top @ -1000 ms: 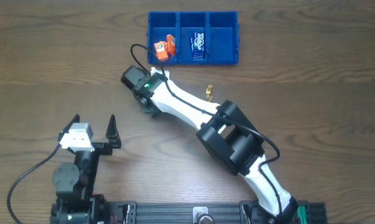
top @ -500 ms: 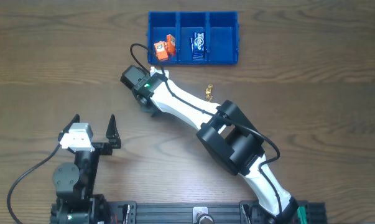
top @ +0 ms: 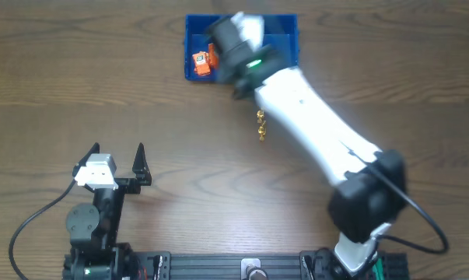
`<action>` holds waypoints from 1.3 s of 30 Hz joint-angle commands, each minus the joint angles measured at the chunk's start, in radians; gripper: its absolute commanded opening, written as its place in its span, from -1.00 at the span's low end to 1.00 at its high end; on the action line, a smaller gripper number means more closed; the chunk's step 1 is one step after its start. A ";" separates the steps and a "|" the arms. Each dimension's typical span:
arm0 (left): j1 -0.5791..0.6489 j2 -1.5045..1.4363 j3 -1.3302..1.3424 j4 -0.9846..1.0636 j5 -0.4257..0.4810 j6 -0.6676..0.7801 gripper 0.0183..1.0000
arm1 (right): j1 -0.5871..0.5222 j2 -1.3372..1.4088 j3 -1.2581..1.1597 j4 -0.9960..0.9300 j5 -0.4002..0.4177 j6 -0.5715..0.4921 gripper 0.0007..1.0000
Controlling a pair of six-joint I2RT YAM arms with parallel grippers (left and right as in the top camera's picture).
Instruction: Sort Candies Into Trays
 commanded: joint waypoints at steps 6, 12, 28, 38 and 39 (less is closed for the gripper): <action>0.004 -0.006 -0.019 -0.034 0.022 0.014 1.00 | -0.155 0.095 -0.005 0.093 0.031 -0.199 -0.76; 0.004 -0.006 -0.019 -0.034 0.022 0.014 1.00 | -0.164 0.162 -0.005 0.153 0.031 -0.198 -0.70; 0.004 -0.006 -0.019 -0.034 0.022 0.014 0.99 | -0.172 0.200 -0.005 0.166 0.028 -0.198 1.00; 0.004 -0.006 -0.019 -0.034 0.022 0.014 1.00 | -0.158 0.040 0.023 -0.120 -0.051 -0.112 1.00; 0.004 -0.006 -0.019 -0.034 0.022 0.015 1.00 | -0.150 0.018 0.023 -0.171 -0.086 -0.111 1.00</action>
